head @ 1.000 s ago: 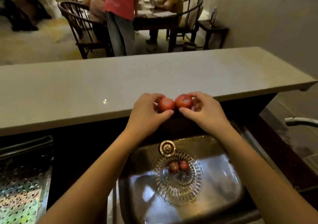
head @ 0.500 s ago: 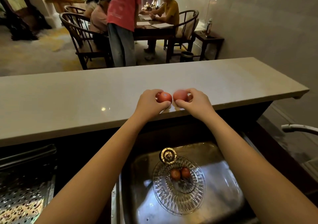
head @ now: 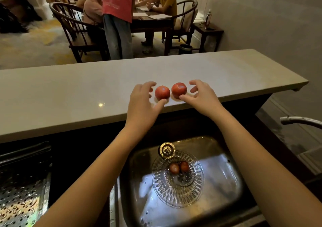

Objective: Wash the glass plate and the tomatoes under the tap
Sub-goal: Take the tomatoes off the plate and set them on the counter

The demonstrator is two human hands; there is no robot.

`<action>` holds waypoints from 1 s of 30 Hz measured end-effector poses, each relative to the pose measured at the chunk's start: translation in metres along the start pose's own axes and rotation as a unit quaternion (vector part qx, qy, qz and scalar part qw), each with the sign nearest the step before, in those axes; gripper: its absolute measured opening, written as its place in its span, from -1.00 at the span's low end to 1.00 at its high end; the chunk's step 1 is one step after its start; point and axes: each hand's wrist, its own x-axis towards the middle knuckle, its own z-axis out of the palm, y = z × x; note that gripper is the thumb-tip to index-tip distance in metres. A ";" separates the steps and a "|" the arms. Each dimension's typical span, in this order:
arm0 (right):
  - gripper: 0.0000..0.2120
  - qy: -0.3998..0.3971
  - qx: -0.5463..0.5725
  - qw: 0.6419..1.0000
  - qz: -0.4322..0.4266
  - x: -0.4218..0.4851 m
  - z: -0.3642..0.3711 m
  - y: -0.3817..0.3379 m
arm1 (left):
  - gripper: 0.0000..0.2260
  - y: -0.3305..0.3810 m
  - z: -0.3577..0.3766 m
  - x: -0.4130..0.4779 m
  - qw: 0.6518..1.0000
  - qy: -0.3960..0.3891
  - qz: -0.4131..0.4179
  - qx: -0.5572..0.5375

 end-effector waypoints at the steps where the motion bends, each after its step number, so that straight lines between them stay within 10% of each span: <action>1: -0.45 0.018 0.011 1.000 -0.009 -0.008 -0.004 0.007 | -0.62 -0.001 0.002 -0.017 0.999 0.019 0.025 -0.026; 6: -0.71 0.061 0.126 0.990 -0.015 -0.060 0.011 0.068 | -0.64 -0.041 0.071 -0.096 0.984 -0.174 -0.016 -0.028; 14: -0.43 -0.177 -0.005 0.974 0.141 -0.108 0.115 0.206 | -0.36 -0.127 0.183 -0.135 0.890 -0.422 -0.145 0.096; 21: -0.27 -0.320 -0.070 0.924 0.197 -0.106 0.167 0.268 | -0.40 -0.168 0.222 -0.140 0.846 -0.476 -0.196 0.135; 30: -0.38 -0.262 -0.090 0.945 0.176 -0.088 0.196 0.286 | -0.50 -0.183 0.245 -0.143 0.860 -0.459 -0.185 0.124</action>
